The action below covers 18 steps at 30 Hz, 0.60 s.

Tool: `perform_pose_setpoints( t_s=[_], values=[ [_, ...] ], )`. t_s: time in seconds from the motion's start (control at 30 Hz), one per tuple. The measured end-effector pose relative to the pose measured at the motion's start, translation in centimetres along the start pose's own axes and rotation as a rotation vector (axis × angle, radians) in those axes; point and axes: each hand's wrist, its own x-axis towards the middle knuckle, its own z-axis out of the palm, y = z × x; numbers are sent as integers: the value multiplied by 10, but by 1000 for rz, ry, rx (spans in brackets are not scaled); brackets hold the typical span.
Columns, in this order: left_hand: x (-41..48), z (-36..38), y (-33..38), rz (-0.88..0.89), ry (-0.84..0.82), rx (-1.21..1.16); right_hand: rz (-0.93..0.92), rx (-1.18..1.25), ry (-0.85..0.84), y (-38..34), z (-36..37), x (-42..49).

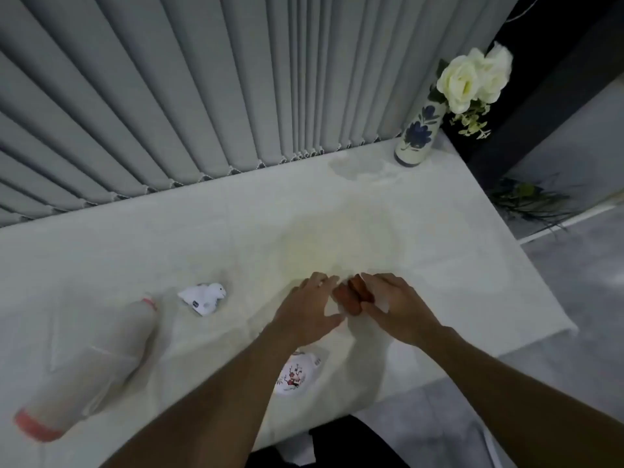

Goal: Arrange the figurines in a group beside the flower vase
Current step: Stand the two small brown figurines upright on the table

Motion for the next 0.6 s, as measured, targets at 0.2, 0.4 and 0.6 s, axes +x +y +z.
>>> perform_pose_setpoints(
  t_s=[0.2, 0.4, 0.6],
  values=[
    [8, 24, 1, 109, 8, -6, -128, 49, 24, 24, 18, 5],
    [19, 28, 6, 141, 128, 138, -110, 67, 68, 13, 20, -1],
    [27, 28, -2, 142, 181, 125, -32, 143, 182, 6, 15, 5]
  ],
)
